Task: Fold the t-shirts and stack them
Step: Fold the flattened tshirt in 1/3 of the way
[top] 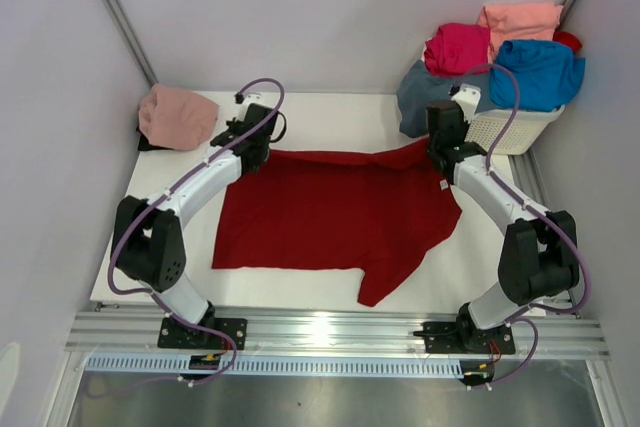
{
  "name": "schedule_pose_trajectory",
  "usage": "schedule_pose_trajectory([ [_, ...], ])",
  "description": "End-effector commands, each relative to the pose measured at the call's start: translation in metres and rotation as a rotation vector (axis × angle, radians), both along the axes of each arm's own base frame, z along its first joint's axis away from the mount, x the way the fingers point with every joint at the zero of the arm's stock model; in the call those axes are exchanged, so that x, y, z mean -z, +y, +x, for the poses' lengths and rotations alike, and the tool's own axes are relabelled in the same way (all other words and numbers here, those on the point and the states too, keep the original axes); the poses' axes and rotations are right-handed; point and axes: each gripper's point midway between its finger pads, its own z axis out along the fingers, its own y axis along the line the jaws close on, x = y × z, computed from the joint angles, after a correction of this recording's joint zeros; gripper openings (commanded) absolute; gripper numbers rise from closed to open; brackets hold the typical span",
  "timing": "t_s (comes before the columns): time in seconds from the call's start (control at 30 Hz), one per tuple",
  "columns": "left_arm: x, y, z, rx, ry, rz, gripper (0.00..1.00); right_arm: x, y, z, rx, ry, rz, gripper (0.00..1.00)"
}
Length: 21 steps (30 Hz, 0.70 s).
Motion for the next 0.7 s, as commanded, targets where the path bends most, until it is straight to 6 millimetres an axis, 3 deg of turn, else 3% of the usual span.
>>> schedule_pose_trajectory([
  [0.0, 0.007, 0.007, -0.017, -0.094, -0.015, -0.118, 0.01, 0.001, 0.007, -0.018, 0.058, -0.011, 0.052, 0.00],
  [0.07, 0.026, -0.001, -0.025, -0.089, 0.017, -0.191, 0.01, 0.017, 0.010, -0.027, 0.064, 0.013, 0.073, 0.00],
  [0.13, 0.031, -0.006, -0.027, -0.091, 0.017, -0.252, 0.01, 0.028, 0.011, -0.032, 0.070, 0.028, 0.088, 0.00],
  [0.17, 0.045, -0.011, -0.034, -0.087, 0.050, -0.296, 0.01, 0.037, 0.010, -0.037, 0.076, 0.048, 0.090, 0.00],
  [0.27, 0.057, -0.014, -0.042, -0.098, 0.076, -0.349, 0.01, 0.047, 0.009, -0.048, 0.098, 0.072, 0.106, 0.00],
  [0.43, 0.060, -0.016, -0.049, -0.124, 0.087, -0.396, 0.01, 0.055, -0.001, -0.073, 0.137, 0.071, 0.091, 0.00],
  [0.67, 0.067, 0.004, -0.060, -0.213, 0.104, -0.422, 0.01, 0.064, -0.016, -0.093, 0.190, 0.083, 0.072, 0.00],
])
